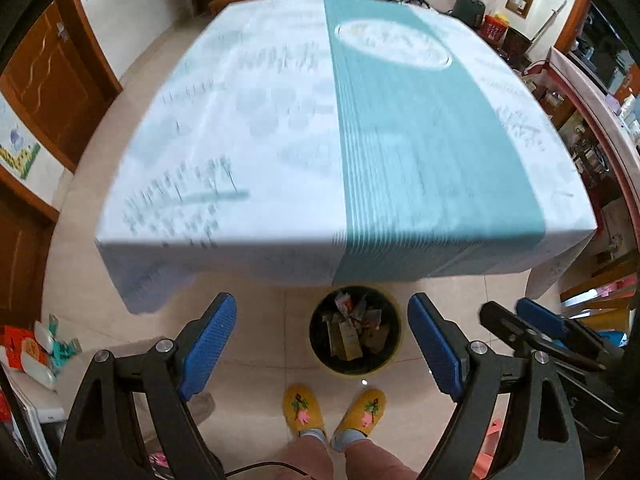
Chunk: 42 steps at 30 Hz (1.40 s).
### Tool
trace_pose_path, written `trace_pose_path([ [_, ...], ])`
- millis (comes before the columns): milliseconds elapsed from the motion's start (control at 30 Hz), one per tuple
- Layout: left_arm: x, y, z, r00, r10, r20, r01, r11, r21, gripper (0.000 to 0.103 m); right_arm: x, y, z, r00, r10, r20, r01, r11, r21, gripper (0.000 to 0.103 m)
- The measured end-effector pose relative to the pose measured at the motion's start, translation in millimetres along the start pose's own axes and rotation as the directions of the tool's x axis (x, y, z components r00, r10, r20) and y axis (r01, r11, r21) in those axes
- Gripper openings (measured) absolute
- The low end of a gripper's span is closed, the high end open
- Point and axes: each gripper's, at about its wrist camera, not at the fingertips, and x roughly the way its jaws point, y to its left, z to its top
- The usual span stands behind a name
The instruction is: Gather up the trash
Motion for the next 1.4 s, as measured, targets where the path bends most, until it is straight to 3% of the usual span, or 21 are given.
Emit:
trace_pose_path([
  [200,-42.7,-2.5,26.2,0.999,0.013,0.037,-0.014,1.000,0.022,0.086,-46.1,10.7,22.1,0.998,-0.051,0.024,0.051,0.999,0.000,0.060],
  [700,-130.8,-16.1,59.1,0.980,0.007,0.199,-0.011,1.000,0.021,0.086,-146.0,35.6,58.1,0.981,-0.032,0.193,0.035,0.999,-0.013,0.060],
  [900,-141.8,-24.3,61.3,0.972,0.009,0.233,-0.015,1.000,0.022,0.086,-164.2,43.6,63.2,0.963,-0.043,0.264,0.057,0.997,-0.046,0.060],
  [1400,-150.7,-30.5,56.2,0.964,0.020,0.264,-0.026,0.999,0.019,0.086,-172.0,49.2,60.1,0.957,-0.022,0.290,0.051,0.994,-0.092,0.060],
])
